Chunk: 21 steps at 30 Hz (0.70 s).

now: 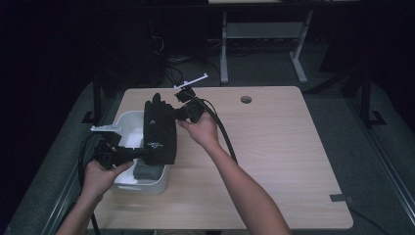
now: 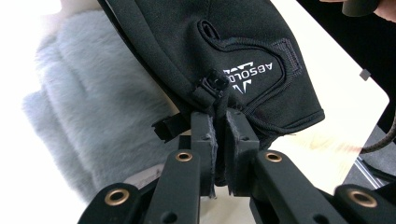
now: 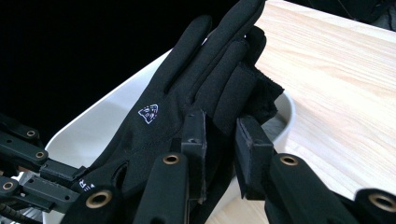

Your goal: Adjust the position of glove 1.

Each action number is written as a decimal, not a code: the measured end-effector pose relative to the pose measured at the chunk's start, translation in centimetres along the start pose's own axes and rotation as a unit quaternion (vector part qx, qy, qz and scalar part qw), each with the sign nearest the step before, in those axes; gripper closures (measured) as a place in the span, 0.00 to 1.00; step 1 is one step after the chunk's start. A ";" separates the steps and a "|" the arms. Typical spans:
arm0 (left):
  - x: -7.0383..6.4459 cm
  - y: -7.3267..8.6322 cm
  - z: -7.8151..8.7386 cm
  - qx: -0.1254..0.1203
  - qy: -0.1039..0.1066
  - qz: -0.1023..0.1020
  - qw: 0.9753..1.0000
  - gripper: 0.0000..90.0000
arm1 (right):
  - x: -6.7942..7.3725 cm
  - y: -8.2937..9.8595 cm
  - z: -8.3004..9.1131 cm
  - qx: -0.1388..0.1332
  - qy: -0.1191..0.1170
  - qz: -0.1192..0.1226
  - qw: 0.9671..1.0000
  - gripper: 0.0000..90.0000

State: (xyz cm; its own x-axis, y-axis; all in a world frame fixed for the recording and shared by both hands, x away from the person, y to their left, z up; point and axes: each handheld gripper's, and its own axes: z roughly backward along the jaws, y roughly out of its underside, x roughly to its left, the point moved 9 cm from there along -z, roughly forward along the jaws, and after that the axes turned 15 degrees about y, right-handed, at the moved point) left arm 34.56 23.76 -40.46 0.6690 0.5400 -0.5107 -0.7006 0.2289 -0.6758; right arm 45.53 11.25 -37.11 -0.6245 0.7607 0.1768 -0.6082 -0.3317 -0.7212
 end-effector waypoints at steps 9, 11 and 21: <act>1.3 0.7 1.0 0.001 -0.010 0.013 1.000 0.93 | 1.0 0.0 -1.2 -0.002 -0.007 -0.005 1.000 0.84; 1.6 0.9 1.2 0.001 -0.013 0.015 1.000 0.93 | 1.2 0.1 -1.4 -0.002 -0.007 -0.004 1.000 0.84; 3.3 2.2 2.1 0.008 -0.029 0.038 0.999 0.93 | 2.1 0.7 -2.9 0.004 -0.014 -0.004 1.000 0.84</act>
State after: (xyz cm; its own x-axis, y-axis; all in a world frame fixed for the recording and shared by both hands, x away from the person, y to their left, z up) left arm 34.73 27.76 -42.56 0.5980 0.6028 -0.5283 -0.7532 0.1973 -0.6275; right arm 45.25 14.24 -39.19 -0.6337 0.7470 0.2013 -0.6165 -0.3304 -0.7147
